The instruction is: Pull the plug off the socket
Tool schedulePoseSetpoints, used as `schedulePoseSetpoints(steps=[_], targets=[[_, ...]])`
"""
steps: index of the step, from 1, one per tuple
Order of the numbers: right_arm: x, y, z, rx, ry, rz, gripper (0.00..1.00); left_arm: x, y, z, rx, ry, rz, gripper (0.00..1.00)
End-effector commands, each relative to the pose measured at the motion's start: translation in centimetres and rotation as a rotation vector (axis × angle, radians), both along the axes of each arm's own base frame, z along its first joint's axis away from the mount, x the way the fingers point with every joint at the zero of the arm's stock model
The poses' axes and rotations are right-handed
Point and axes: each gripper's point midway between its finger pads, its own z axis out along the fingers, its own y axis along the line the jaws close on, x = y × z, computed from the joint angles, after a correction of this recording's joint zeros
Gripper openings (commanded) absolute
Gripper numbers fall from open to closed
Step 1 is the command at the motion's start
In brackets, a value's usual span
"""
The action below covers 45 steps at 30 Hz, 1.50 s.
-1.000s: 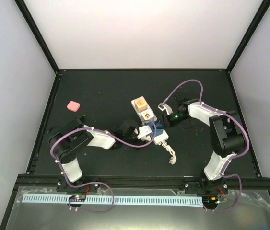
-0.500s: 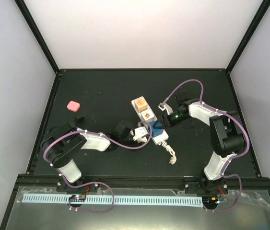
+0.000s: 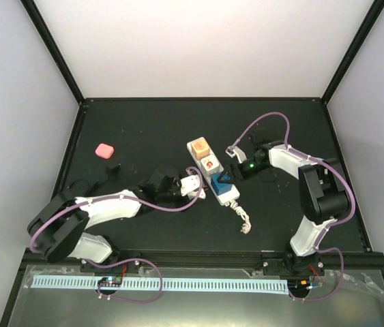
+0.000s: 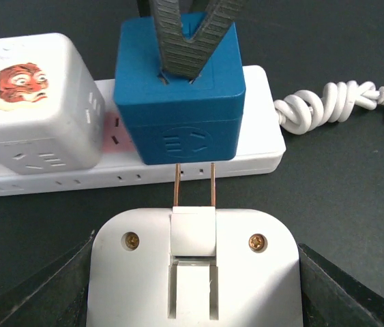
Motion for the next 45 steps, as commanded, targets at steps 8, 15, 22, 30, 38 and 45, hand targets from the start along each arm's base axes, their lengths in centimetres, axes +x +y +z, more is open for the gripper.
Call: schedulePoseSetpoints(steps=[8,15,22,30,38,45], targets=[[1.5,-0.2,4.3,0.005,-0.130,0.008,0.92,-2.5,0.8,5.8,-0.013,0.053,-0.193,0.48],[2.4,0.7,11.2,0.086,-0.256,0.039,0.97,-2.3,2.2,10.5,0.068,-0.075,-0.219,0.46],[1.7,1.7,16.7,0.132,-0.363,0.089,0.98,-3.6,5.4,15.8,0.120,-0.289,-0.211,0.49],[-2.6,5.5,20.9,0.224,-0.471,0.240,0.99,-5.4,8.3,21.5,0.074,-0.559,-0.181,0.51],[-5.6,10.0,21.8,0.213,-0.529,0.338,0.99,-6.1,8.8,23.9,-0.011,-0.565,-0.131,0.50],[-6.3,12.6,22.5,0.240,-0.486,0.391,0.99,-5.9,8.1,24.9,-0.051,-0.567,-0.136,0.50]])
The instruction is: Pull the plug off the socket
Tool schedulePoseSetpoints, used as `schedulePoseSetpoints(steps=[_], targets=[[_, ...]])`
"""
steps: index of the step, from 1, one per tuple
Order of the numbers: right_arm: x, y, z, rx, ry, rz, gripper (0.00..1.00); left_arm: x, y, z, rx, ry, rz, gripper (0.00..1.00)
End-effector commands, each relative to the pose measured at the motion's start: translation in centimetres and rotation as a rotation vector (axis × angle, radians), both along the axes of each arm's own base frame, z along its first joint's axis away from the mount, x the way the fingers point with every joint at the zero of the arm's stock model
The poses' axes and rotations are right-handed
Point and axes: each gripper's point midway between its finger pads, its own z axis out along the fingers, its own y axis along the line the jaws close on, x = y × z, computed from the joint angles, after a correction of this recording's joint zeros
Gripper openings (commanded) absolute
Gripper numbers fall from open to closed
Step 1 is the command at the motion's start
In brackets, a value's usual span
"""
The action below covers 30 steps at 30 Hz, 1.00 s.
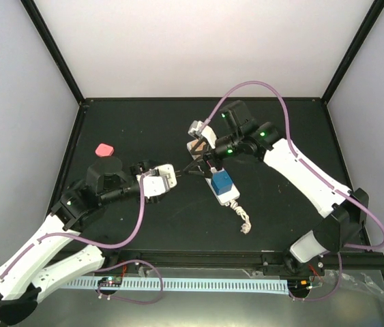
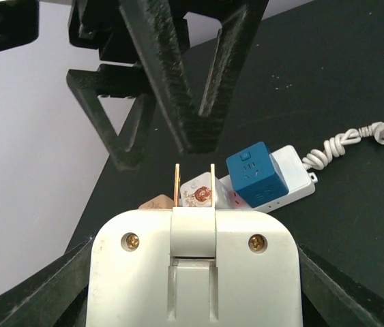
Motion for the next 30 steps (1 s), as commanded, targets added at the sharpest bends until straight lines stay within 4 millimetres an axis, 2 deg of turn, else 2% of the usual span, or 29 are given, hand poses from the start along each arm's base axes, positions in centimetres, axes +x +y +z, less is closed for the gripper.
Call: schedulePoseSetpoints(steps=[1,11,27,30], targets=[[0.1,1.4,0.8,0.011,0.013,0.012,0.99,-0.1,-0.5,2.9,-0.075,-0.033,-0.015,0.50],[-1.7,2.4,1.4,0.032,0.027,0.073,0.99,0.0,-0.7,2.3,-0.075,-0.020,-0.015,0.49],[-3.2,3.0,2.8,0.082,0.058,0.130,0.99,0.0,-1.8,1.7,-0.061,0.019,-0.052,0.48],[-2.9,3.1,2.3,0.066,0.060,0.120,0.99,0.0,-2.0,1.9,-0.065,0.016,-0.056,0.48]])
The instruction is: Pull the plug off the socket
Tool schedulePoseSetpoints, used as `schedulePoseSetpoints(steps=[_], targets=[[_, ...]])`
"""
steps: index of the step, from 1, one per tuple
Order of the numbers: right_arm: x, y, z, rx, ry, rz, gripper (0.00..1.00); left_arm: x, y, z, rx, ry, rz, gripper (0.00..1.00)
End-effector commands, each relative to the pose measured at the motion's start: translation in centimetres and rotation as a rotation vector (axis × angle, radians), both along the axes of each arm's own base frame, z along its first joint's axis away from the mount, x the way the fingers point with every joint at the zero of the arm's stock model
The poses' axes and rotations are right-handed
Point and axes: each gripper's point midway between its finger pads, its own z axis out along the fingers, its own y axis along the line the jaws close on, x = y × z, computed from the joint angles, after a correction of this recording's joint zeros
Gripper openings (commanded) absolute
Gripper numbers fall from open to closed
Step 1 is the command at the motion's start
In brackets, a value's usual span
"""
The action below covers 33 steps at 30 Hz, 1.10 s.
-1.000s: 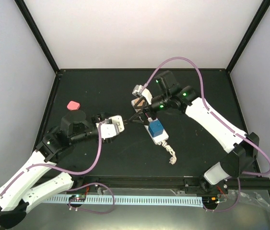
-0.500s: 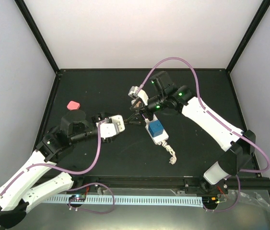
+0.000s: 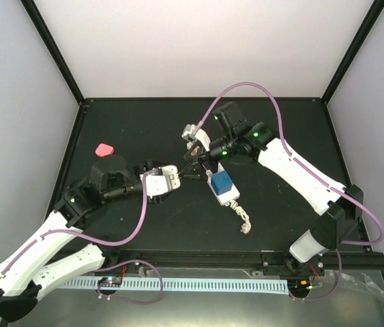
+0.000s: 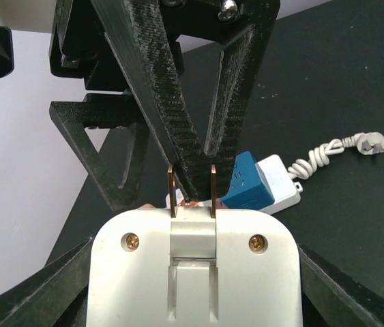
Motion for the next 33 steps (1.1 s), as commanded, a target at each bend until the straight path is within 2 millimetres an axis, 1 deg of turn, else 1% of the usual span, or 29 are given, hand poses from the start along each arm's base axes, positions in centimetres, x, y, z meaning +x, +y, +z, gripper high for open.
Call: schedulePoseSetpoints(steps=[1,3,10,15,18,20,23,29,33], targets=[[-1.3,1.1,1.8,0.049,0.004,0.049,0.99,0.0,-0.9,2.4,-0.056,-0.029,-0.026,0.48],[-0.9,1.3,1.4,0.040,0.012,0.037,0.98,-0.1,-1.1,2.6,-0.057,-0.024,-0.031,0.48],[-1.0,2.1,1.1,0.053,0.077,0.059,0.98,-0.2,-1.5,2.9,-0.060,-0.019,-0.043,0.48],[-1.9,2.1,1.8,0.086,0.101,0.108,0.98,0.2,-1.3,1.9,-0.030,-0.028,-0.025,0.47],[-2.1,2.1,1.9,0.093,0.106,0.110,0.98,0.2,-1.3,2.0,-0.037,-0.028,-0.020,0.47],[-1.7,2.2,1.3,0.076,0.106,0.094,0.98,0.2,-1.4,2.4,-0.051,-0.023,-0.022,0.47],[-0.4,2.3,-0.2,0.018,0.083,0.031,0.98,0.3,-1.6,3.2,-0.069,-0.019,-0.021,0.47],[1.5,1.8,-3.1,-0.083,0.048,-0.061,0.97,0.0,-1.5,4.2,-0.093,-0.022,-0.023,0.47],[2.0,2.0,-5.0,-0.124,0.084,-0.079,0.97,-0.3,-1.7,4.9,-0.117,-0.010,-0.036,0.47]])
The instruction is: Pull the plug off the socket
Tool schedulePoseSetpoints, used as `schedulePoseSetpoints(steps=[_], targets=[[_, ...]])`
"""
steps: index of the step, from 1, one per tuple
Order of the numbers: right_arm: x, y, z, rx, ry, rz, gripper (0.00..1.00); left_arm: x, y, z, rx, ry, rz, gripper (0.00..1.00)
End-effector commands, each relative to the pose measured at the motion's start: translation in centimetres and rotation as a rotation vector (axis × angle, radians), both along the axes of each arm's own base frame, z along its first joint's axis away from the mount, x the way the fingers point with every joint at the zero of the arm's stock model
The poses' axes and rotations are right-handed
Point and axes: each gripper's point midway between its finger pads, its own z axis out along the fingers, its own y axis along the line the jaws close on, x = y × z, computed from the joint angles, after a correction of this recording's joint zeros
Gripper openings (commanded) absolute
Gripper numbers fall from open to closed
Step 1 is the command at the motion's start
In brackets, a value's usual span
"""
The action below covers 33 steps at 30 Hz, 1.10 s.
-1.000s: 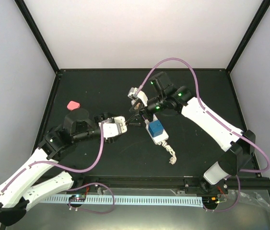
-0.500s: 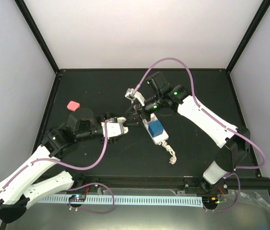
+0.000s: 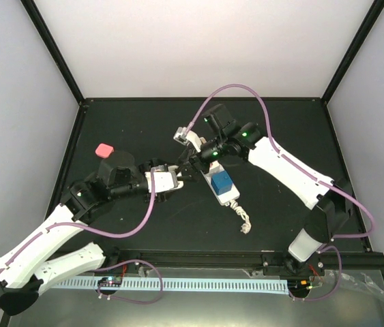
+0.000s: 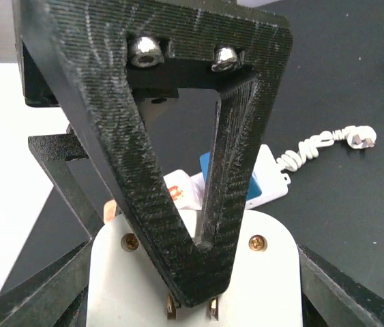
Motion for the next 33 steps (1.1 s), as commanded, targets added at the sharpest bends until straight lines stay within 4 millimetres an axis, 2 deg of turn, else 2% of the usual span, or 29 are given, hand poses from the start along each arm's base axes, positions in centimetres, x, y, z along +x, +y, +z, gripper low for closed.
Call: schedulePoseSetpoints(steps=[1,5,7,12,16,26,30,33], targets=[[2.1,0.3,-4.1,-0.114,0.018,-0.075,0.97,-0.8,-0.8,5.8,-0.148,-0.076,-0.043,0.47],[2.2,0.6,-4.4,-0.119,0.033,-0.071,0.97,-0.8,-0.9,5.8,-0.152,-0.062,-0.045,0.47],[1.9,0.7,-4.0,-0.104,0.034,-0.051,0.97,-0.1,-0.6,5.2,-0.147,-0.047,0.007,0.47],[0.1,0.4,-0.4,-0.001,0.008,0.017,1.00,1.4,0.6,1.8,-0.075,0.008,0.080,0.47],[-0.3,-0.3,1.3,0.026,-0.024,0.022,1.00,2.2,1.6,0.1,-0.037,0.061,0.116,0.48],[0.7,-2.4,1.7,0.031,-0.042,-0.035,1.00,4.4,4.9,-2.8,0.008,0.106,0.213,0.49],[1.1,-3.0,1.5,0.027,-0.044,-0.057,1.00,6.2,7.4,-5.9,0.096,0.179,0.316,0.54],[1.2,-3.2,1.2,0.019,-0.048,-0.066,1.00,7.5,9.8,-8.7,0.170,0.279,0.381,0.54]])
